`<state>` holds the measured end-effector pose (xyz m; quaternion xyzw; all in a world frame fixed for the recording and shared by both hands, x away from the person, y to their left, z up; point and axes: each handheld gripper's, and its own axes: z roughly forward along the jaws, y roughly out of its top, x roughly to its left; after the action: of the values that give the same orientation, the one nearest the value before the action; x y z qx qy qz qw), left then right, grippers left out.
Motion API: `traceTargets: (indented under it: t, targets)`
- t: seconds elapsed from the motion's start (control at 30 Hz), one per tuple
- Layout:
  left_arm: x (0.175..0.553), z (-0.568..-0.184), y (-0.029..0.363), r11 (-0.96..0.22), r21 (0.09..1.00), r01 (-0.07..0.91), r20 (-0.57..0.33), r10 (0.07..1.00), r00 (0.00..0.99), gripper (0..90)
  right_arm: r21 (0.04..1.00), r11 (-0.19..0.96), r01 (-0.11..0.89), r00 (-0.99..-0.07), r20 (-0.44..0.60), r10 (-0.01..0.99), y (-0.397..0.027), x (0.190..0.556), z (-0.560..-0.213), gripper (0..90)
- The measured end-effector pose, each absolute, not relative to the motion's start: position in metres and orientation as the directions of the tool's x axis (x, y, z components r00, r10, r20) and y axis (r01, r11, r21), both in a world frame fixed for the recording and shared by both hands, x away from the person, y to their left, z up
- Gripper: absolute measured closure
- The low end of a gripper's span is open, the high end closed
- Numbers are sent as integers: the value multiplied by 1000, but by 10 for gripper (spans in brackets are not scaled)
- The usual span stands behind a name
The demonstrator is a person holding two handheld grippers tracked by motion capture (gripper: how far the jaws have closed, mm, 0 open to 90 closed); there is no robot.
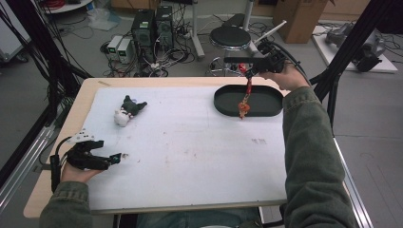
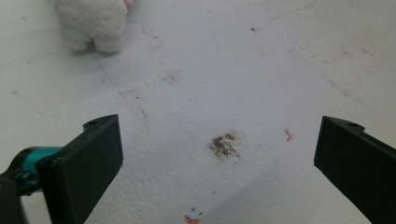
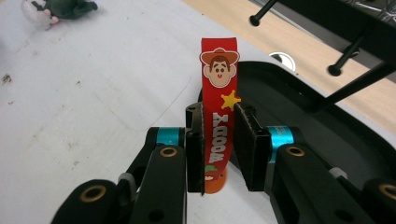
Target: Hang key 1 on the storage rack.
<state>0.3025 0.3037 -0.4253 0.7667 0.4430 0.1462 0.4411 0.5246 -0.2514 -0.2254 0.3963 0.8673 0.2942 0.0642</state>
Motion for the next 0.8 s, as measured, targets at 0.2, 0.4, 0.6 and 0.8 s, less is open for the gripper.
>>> traceTargets:
  t: [0.2, 0.4, 0.6, 0.8]
  targets:
    - [303, -426, 304, -214, 804, 554, -172, 809, 562, 17, 576, 494, 651, -665, 118, 738, -261, 536, -220, 748]
    - [304, -426, 305, -212, 803, 557, -174, 811, 559, 17, 566, 481, 670, -642, 116, 758, -269, 549, -220, 747]
    - [304, -426, 306, -209, 805, 556, -176, 810, 559, 17, 592, 445, 672, -618, 117, 778, -274, 555, -214, 747]
    - [304, -426, 306, -206, 807, 554, -178, 809, 560, 17, 613, 395, 684, -567, 105, 817, -278, 563, -215, 747]
